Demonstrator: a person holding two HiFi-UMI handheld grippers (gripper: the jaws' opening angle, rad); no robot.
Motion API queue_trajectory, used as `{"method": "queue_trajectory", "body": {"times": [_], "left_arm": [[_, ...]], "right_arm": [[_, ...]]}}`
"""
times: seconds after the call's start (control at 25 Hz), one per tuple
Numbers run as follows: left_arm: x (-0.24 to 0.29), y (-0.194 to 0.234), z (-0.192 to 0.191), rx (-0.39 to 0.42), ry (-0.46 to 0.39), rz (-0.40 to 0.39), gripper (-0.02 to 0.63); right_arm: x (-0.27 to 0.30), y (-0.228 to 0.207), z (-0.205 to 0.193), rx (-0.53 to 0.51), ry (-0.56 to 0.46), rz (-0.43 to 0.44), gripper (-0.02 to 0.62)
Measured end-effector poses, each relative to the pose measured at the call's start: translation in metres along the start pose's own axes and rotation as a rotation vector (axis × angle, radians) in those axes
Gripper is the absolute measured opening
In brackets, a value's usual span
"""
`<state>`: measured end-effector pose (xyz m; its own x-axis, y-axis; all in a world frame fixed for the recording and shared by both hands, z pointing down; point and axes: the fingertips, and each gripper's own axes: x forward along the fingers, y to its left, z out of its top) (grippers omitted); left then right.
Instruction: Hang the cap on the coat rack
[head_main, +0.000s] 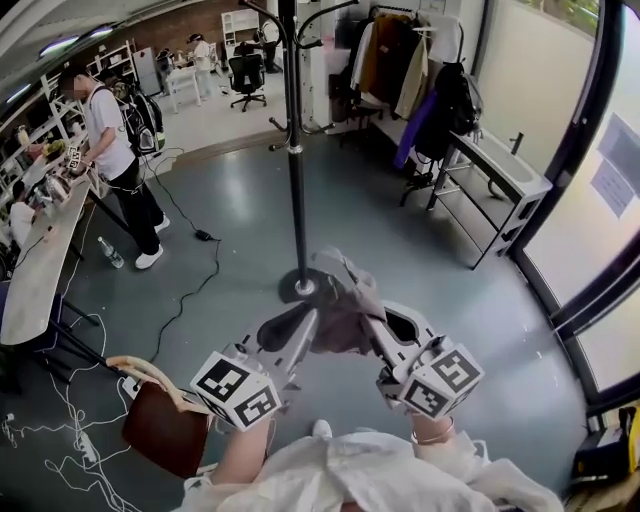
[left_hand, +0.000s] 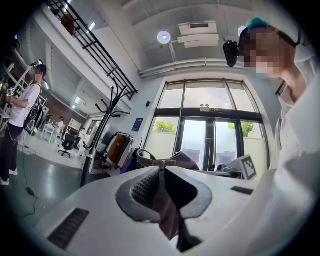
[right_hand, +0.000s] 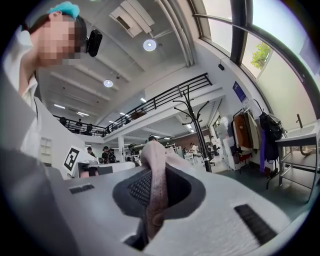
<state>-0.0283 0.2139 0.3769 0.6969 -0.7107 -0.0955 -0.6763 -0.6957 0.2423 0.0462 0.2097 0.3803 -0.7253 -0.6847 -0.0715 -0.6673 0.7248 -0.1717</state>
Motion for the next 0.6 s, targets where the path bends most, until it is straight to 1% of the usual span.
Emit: {"method": "queue_trajectory", "body": {"times": [0.28, 0.44, 0.6], "left_arm": [[0.019, 0.017, 0.0, 0.0, 0.006, -0.019, 0.041], [0.027, 0.026, -0.007, -0.019, 0.023, -0.015, 0.041], [0.036, 0.034, -0.019, -0.041, 0.048, -0.017, 0.041]], "right_arm": [[0.019, -0.017, -0.005, 0.014, 0.018, -0.021, 0.012], [0.026, -0.027, -0.006, 0.006, 0.011, -0.042, 0.012], [0.036, -0.038, -0.016, 0.029, 0.02, -0.057, 0.012]]}}
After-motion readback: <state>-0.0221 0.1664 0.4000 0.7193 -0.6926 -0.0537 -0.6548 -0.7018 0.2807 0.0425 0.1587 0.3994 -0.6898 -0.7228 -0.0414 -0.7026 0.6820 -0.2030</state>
